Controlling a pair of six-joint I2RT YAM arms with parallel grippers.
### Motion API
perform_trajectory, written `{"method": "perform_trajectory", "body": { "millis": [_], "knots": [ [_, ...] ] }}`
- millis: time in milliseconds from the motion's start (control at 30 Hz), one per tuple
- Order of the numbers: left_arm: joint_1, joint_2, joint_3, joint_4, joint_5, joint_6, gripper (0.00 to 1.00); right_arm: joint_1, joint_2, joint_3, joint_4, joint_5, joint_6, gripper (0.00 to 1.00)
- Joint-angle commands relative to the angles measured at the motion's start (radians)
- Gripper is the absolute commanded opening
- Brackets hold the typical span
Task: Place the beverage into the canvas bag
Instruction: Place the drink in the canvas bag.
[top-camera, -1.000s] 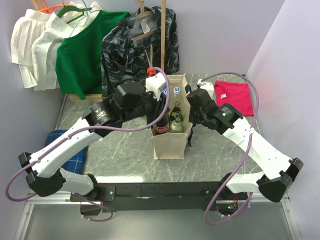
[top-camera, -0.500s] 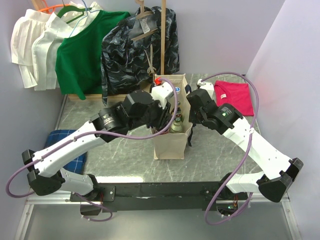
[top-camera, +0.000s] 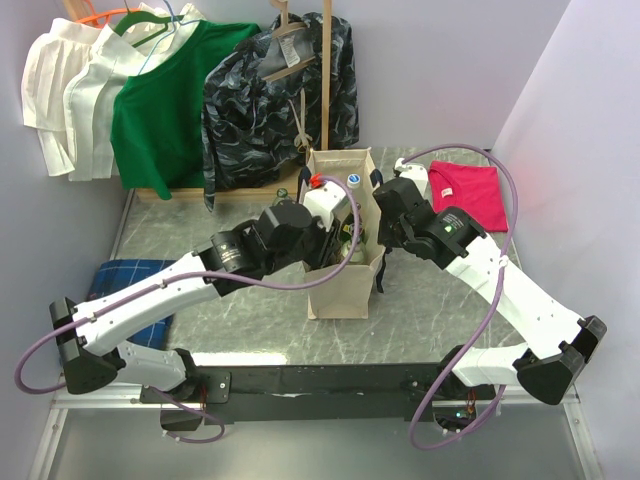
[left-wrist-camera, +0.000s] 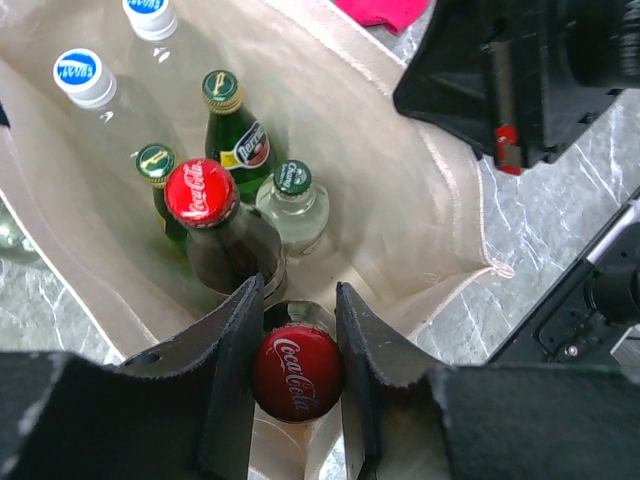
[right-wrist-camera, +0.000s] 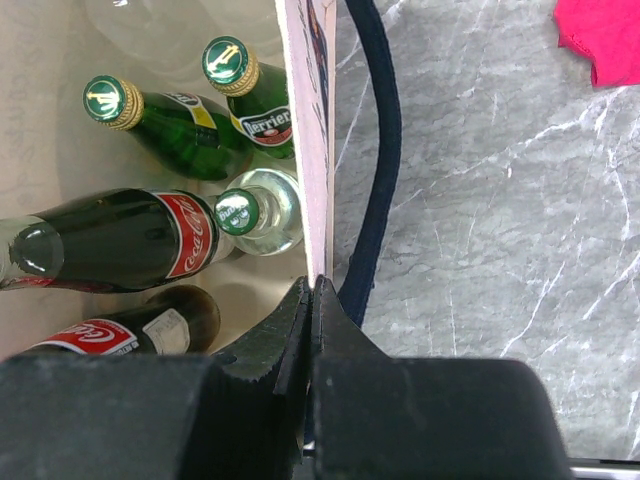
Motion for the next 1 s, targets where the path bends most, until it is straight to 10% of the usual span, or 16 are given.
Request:
{"method": "perform_trajectory", "body": {
  "millis": [0, 967],
  "knots": [
    [-0.019, -0.087, -0.008, 0.234, -0.051, -0.067, 0.01, -0.002, -0.077, 0.052, 0.056, 0.057, -0.011, 0.0],
    [-0.042, -0.083, -0.101, 0.299, -0.132, -0.095, 0.01, -0.002, -0.083, 0.049, 0.054, 0.057, -0.019, 0.0]
  ]
}}
